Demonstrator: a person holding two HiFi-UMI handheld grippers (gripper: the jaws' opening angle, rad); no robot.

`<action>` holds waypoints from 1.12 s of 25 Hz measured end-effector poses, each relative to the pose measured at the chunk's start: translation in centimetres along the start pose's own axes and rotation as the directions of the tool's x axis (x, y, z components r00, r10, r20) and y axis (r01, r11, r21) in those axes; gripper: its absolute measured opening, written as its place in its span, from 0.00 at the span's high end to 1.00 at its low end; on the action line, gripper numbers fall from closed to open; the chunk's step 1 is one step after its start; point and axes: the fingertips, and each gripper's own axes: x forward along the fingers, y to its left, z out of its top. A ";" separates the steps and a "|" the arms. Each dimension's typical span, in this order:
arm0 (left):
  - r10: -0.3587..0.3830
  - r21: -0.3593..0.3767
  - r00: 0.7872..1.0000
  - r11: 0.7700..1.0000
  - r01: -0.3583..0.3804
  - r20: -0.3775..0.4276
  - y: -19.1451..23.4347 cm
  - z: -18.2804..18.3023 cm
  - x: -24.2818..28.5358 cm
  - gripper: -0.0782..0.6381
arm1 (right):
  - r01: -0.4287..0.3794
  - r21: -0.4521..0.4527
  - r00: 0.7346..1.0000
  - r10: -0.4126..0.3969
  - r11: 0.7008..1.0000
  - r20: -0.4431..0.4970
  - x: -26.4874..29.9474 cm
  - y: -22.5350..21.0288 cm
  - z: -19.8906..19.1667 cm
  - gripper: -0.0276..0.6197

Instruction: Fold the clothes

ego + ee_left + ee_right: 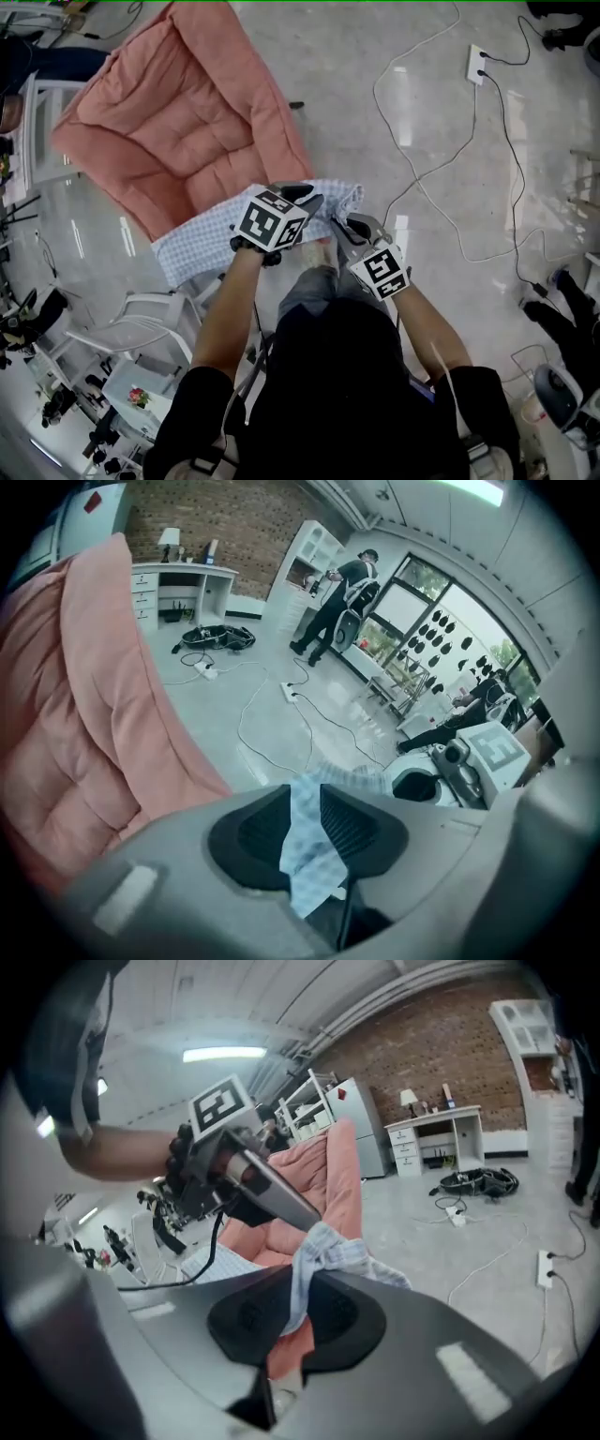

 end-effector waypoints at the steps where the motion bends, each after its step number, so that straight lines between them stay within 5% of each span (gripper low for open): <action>1: -0.009 0.005 1.000 1.000 0.009 -0.014 -0.2 0.3 0.5 0.74 | 0.005 -0.047 1.000 -0.005 0.999 -0.010 0.1 0.2 0.0 0.92; 7: -0.154 -0.116 0.984 0.983 0.144 -0.085 -0.8 0.3 4.1 0.71 | -0.004 -0.234 0.996 -0.016 0.972 -0.084 1.3 1.5 -1.7 0.92; 14: -0.321 -0.298 0.944 0.910 0.288 -0.069 -1.9 1.9 6.1 0.61 | -0.027 -0.455 0.994 -0.026 0.890 -0.109 2.5 2.3 -2.3 0.92; 18: -0.329 -0.239 0.919 0.931 0.277 -0.219 -2.3 1.5 7.9 0.56 | -0.053 -0.565 0.991 -0.028 0.823 -0.134 2.8 3.1 -3.0 0.92; 23: -0.314 -0.145 0.849 0.949 0.278 -0.424 -2.2 -0.1 8.9 0.56 | -0.089 -0.628 0.985 -0.023 0.773 -0.168 3.1 3.3 -3.8 0.92; 28: -0.289 -0.151 0.832 0.957 0.246 -0.473 -2.0 -1.2 10.5 0.58 | -0.112 -0.671 0.981 -0.026 0.733 -0.192 3.2 3.4 -4.4 0.92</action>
